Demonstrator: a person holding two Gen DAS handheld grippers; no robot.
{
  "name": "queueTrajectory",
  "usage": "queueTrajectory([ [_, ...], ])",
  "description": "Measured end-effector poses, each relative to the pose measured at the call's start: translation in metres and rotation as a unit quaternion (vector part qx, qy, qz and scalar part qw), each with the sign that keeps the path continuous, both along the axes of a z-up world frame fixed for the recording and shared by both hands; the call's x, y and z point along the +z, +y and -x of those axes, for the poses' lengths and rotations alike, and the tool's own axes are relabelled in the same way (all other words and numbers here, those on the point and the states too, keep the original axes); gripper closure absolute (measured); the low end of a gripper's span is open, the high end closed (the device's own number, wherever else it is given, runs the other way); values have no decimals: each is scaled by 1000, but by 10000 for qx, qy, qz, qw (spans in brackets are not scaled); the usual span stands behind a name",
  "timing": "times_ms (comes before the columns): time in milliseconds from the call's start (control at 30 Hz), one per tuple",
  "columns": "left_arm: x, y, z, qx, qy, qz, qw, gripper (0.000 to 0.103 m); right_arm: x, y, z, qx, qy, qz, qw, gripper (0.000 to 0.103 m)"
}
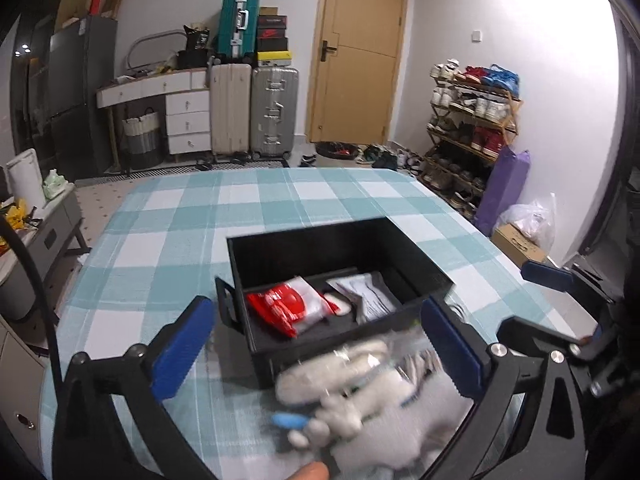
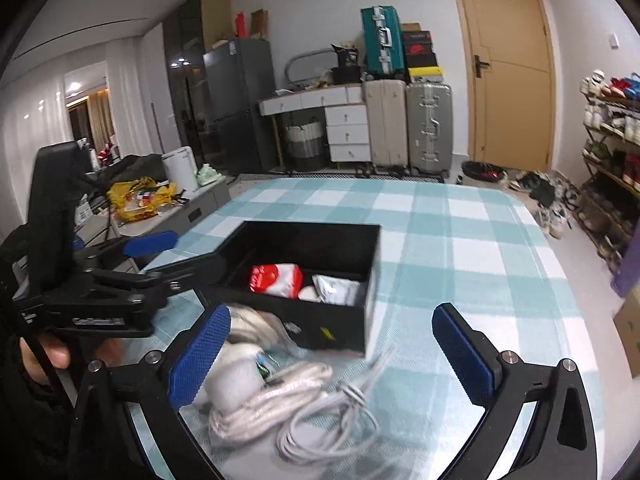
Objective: Organize soft objects
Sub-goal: 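Open both grippers and withdraw them from the black box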
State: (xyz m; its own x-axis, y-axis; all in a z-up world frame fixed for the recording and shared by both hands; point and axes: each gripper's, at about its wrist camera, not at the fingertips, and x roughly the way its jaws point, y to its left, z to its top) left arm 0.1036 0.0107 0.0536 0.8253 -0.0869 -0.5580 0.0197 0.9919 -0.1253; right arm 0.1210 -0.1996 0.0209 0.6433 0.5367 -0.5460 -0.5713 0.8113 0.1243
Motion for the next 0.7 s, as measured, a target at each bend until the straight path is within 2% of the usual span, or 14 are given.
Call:
queueTrajectory([
  [133,-3,0,16,-76,63,60,9999,0,-3,-8,10,-29,41,49,10000,0],
  [300,-11,-3,31,-56,166,-43,9998,0,-12,-13,19,-84,134,156,9998,0],
  [533,-22,-8,42,-109,287,-76,9995,0,-19,-16,21,-35,199,225,9995,0],
  [700,-28,-14,43,-216,404,-70,9989,0,-25,-24,13,-200,341,233,9989,0],
])
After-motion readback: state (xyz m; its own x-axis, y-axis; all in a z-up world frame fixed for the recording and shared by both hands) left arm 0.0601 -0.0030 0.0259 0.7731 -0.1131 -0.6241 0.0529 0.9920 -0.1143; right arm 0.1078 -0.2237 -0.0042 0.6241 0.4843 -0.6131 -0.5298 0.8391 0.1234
